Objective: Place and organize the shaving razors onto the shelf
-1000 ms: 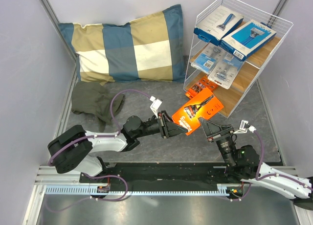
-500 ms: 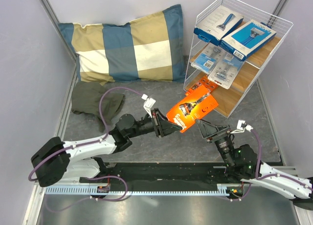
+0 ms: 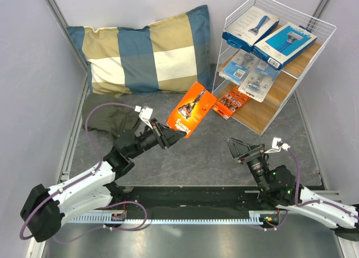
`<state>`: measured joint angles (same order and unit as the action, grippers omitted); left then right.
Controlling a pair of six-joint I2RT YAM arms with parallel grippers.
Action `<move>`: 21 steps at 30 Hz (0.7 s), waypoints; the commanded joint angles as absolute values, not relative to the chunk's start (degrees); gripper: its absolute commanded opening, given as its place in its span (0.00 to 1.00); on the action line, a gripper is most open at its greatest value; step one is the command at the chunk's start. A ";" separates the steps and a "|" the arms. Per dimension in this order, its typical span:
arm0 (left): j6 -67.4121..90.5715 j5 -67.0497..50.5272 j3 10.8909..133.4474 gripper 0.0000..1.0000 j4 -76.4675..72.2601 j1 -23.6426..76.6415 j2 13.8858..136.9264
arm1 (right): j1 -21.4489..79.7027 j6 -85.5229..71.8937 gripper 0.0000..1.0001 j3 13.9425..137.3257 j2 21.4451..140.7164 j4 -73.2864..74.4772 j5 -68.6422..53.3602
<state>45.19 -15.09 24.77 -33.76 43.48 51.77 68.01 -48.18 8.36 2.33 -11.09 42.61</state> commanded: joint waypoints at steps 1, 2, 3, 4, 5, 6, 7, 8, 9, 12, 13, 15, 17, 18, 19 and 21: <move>41.66 -11.34 23.29 0.02 -28.57 42.98 48.61 | 68.12 -47.99 0.95 11.07 1.67 -10.11 44.21; 41.66 -11.25 23.12 0.02 -28.22 42.89 48.43 | 68.03 -47.90 0.95 11.16 1.67 -10.02 44.21; 41.75 -11.25 22.59 0.02 -27.86 42.80 48.34 | 68.03 -47.81 0.95 11.16 1.76 -10.02 44.21; 41.84 -11.34 22.33 0.02 -27.86 42.80 48.51 | 68.11 -47.81 0.95 11.25 2.02 -10.11 44.21; 42.10 -11.42 21.98 0.02 -27.86 42.89 49.30 | 68.12 -47.64 0.94 11.51 2.20 -10.19 44.12; 42.36 -11.51 21.71 0.02 -27.86 42.80 49.74 | 68.03 -47.29 0.94 11.60 2.55 -10.37 44.21; 42.54 -11.77 21.53 0.02 -28.21 42.80 50.27 | 68.11 -46.94 0.94 11.69 2.72 -10.72 43.95; 43.06 -12.39 21.10 0.02 -28.73 42.80 51.06 | 68.12 -46.50 0.94 11.86 2.90 -11.42 43.77; 43.33 -12.65 21.01 0.02 -29.35 42.89 52.46 | 68.12 -46.23 0.94 12.13 3.42 -11.77 43.42; 44.03 -14.50 19.87 0.02 -32.94 42.89 55.62 | 68.11 -44.92 0.94 13.44 4.83 -11.95 42.89; 44.29 -14.94 19.34 0.02 -34.79 42.80 56.42 | 68.03 -44.56 0.94 13.88 5.88 -11.95 42.54; 45.44 -16.26 18.46 0.02 -39.54 42.80 58.26 | 68.12 -44.12 0.94 14.85 7.20 -12.13 42.10; 46.23 -18.01 19.42 0.02 -41.82 42.98 61.86 | 68.03 -43.77 0.94 15.47 7.99 -12.74 41.66; 46.32 -18.71 19.86 0.02 -42.62 43.07 63.09 | 68.11 -43.68 0.94 15.73 8.61 -13.01 41.49; 46.58 -19.33 20.30 0.02 -43.24 42.98 65.98 | 68.12 -43.42 0.94 15.91 8.79 -13.53 41.22; 47.63 -20.74 21.97 0.02 -45.17 43.24 68.72 | 68.03 -42.63 0.95 15.91 9.31 -15.46 40.52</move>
